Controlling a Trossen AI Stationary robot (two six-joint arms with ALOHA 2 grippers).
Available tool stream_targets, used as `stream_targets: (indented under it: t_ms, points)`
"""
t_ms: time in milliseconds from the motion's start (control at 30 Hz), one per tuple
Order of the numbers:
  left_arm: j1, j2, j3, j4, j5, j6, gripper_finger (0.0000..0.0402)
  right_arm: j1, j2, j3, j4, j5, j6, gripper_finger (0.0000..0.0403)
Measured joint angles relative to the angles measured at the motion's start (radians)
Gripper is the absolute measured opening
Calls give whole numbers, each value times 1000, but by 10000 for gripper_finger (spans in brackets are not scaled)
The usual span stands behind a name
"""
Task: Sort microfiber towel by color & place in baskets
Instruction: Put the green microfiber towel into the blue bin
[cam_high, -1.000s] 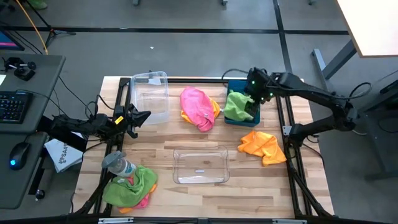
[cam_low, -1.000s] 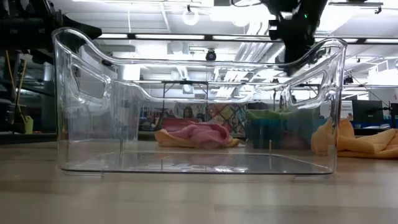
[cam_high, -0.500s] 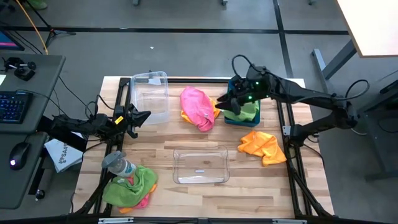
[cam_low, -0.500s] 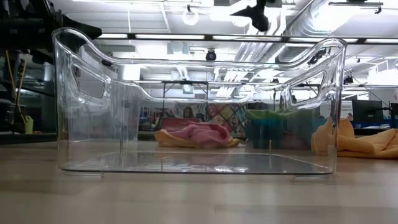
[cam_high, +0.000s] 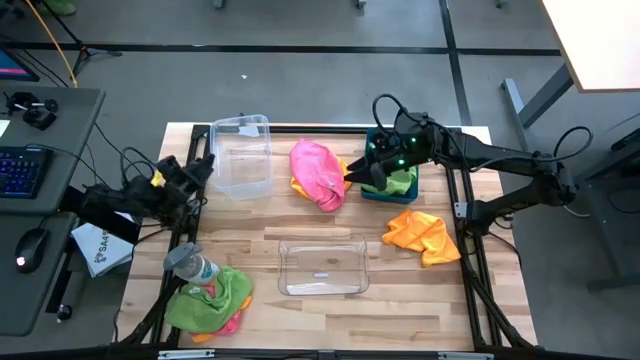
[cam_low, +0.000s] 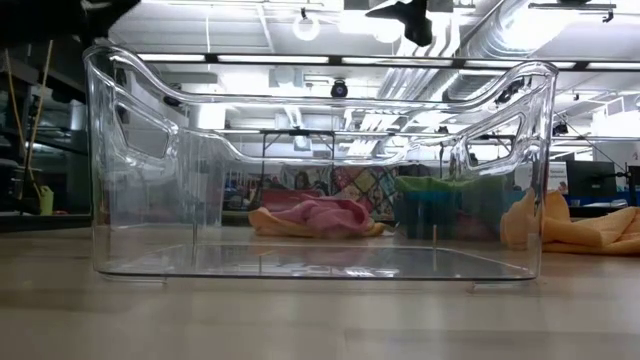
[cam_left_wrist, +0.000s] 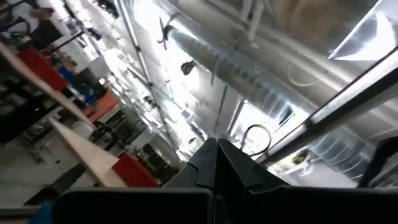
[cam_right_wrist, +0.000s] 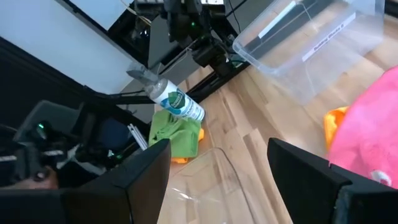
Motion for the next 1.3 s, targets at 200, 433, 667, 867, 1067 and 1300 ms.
stream_targets:
  t_ms: [200,433,667,867,1067,1300]
  points:
    - [9,250,194,-94,62,68,0,-18,0,0,-2,-1,-83,264]
    - [113,733,730,-803,291,131,48,-67,0,0,-3,-19,-110,264]
    - [146,1170,1258,-1710,642,228,143,-81,0,-1,-46,-69,-168,264]
    - [34,1427,1340,-2045,903,143,189,-81,0,-1,-162,-74,-237,264]
    - [-133,1606,1341,-2078,908,114,193,-81,0,-1,-220,-76,-330,264]
    - [-253,1738,1311,-2091,999,94,193,-81,0,-1,-236,-82,-360,264]
